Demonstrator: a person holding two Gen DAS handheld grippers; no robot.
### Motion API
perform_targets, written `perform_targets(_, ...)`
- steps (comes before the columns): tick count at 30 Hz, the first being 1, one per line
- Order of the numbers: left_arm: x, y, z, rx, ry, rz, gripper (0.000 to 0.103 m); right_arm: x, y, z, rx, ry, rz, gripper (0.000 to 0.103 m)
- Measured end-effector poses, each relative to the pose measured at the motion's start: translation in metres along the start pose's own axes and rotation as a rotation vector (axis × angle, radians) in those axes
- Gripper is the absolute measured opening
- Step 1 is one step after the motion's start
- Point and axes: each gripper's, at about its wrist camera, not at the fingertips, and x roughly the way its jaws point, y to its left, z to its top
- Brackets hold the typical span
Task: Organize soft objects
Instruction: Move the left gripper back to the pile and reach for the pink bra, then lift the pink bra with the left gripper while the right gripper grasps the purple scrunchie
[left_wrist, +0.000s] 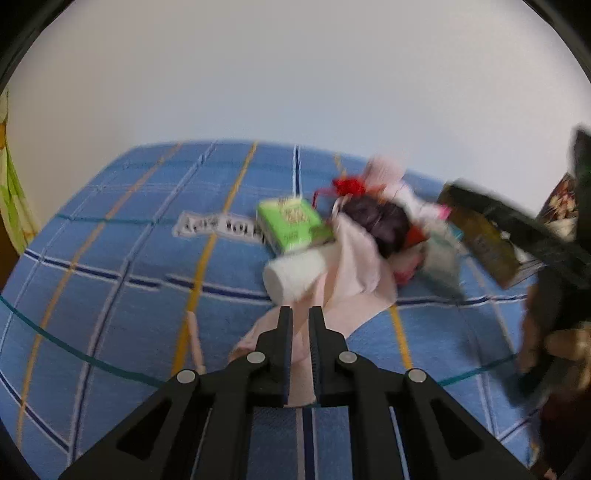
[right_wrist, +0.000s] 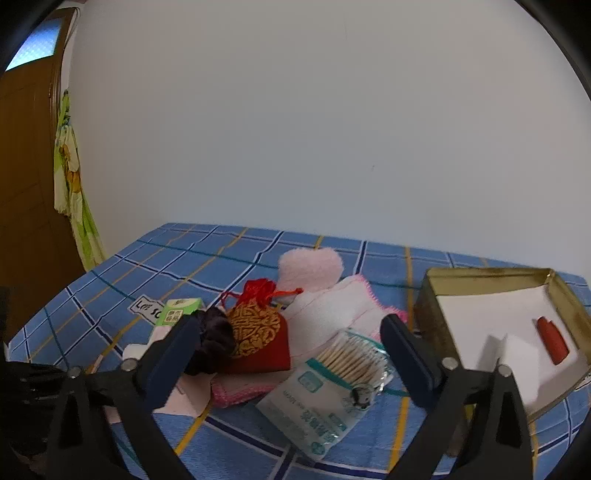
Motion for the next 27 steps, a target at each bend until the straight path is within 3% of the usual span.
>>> perform_targets(2,-0.008,0.001,0.003,0.005,-0.018,-0.016,0.010,0.004,0.002,-0.001,-0.005,0.018,0.018,0.097)
perform_targets(7,0.009,-0.018,0.005,0.102,0.060,-0.066,0.013,0.010,0.005,0.000,0.000,0.033,0.013,0.096)
perform_targets(10,0.029,-0.027,0.002,0.140,0.121,-0.038,0.046,0.009,0.004,-0.001,0.011,0.035,0.021,0.096)
perform_targets(11,0.036,-0.030,0.002,0.153,0.135,-0.014,0.062,0.009,0.004,-0.002,0.008,0.038,0.020,0.096)
perform_targets(12,0.041,-0.031,0.002,0.156,0.144,-0.011,0.070,0.010,0.004,-0.002,0.006,0.039,0.018,0.097)
perform_targets(14,0.053,-0.034,0.003,0.146,0.170,-0.037,0.072,0.010,0.004,-0.003,0.004,0.037,0.017,0.098)
perform_targets(17,0.065,-0.042,0.007,0.173,0.165,-0.015,0.074,0.012,0.003,-0.002,0.003,0.037,0.012,0.098)
perform_targets(19,0.068,-0.044,0.009,0.194,0.156,0.010,0.052,0.015,0.002,-0.002,0.002,0.045,0.009,0.098)
perform_targets(20,0.068,-0.041,0.011,0.188,0.147,0.021,0.019,0.017,0.001,-0.002,0.004,0.050,0.009,0.098)
perform_targets(21,0.069,-0.034,0.013,0.163,0.144,0.008,0.004,0.017,0.000,-0.002,0.007,0.052,0.010,0.098)
perform_targets(24,0.067,0.002,0.015,-0.019,0.132,-0.117,0.004,0.016,-0.002,-0.001,0.018,0.046,0.011,0.098)
perform_targets(27,0.037,0.015,0.013,-0.044,0.046,-0.149,0.004,0.016,-0.002,-0.001,0.012,0.044,0.012,0.098)
